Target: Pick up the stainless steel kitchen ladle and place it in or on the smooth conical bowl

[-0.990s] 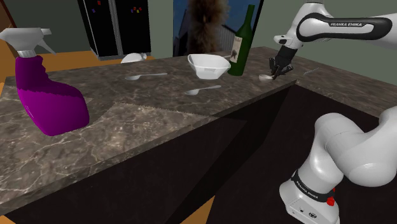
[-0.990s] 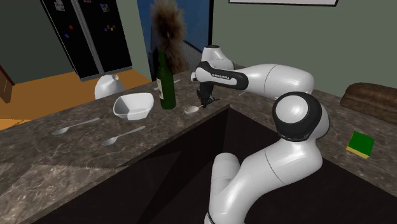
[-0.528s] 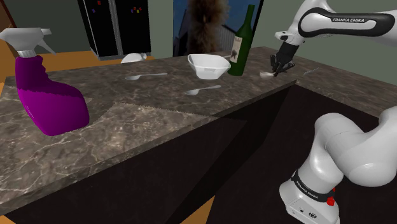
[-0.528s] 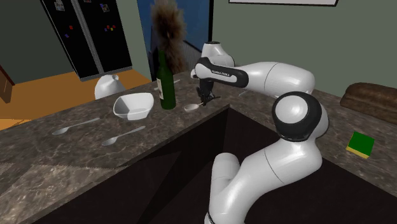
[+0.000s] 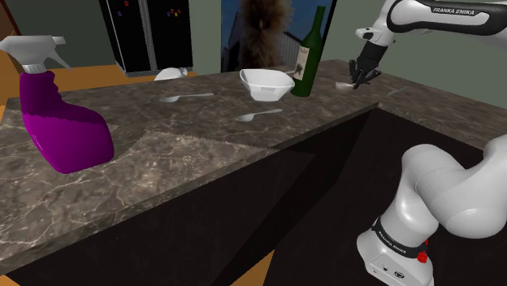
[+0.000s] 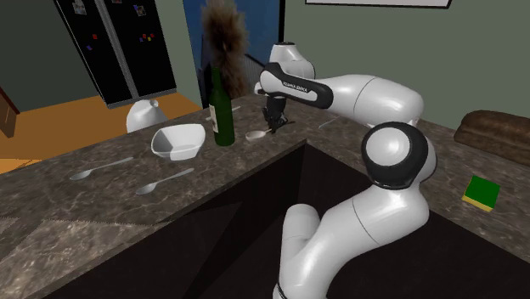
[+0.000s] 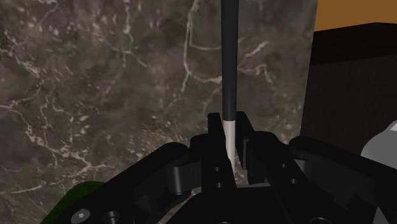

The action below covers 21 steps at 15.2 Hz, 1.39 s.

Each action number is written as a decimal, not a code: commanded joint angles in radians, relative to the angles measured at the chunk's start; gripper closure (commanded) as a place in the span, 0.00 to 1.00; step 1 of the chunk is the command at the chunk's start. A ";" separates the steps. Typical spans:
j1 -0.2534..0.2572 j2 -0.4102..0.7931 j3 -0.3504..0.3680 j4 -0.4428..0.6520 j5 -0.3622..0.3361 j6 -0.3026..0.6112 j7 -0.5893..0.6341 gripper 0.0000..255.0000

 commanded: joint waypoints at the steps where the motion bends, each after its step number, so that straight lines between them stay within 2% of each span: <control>1: 0.006 0.008 0.008 0.030 0.010 -0.025 -0.004 1.00; 17: 0.058 0.083 0.039 0.279 0.076 -0.209 -0.043 1.00; 21: 0.091 0.123 0.059 0.285 0.110 -0.199 0.010 1.00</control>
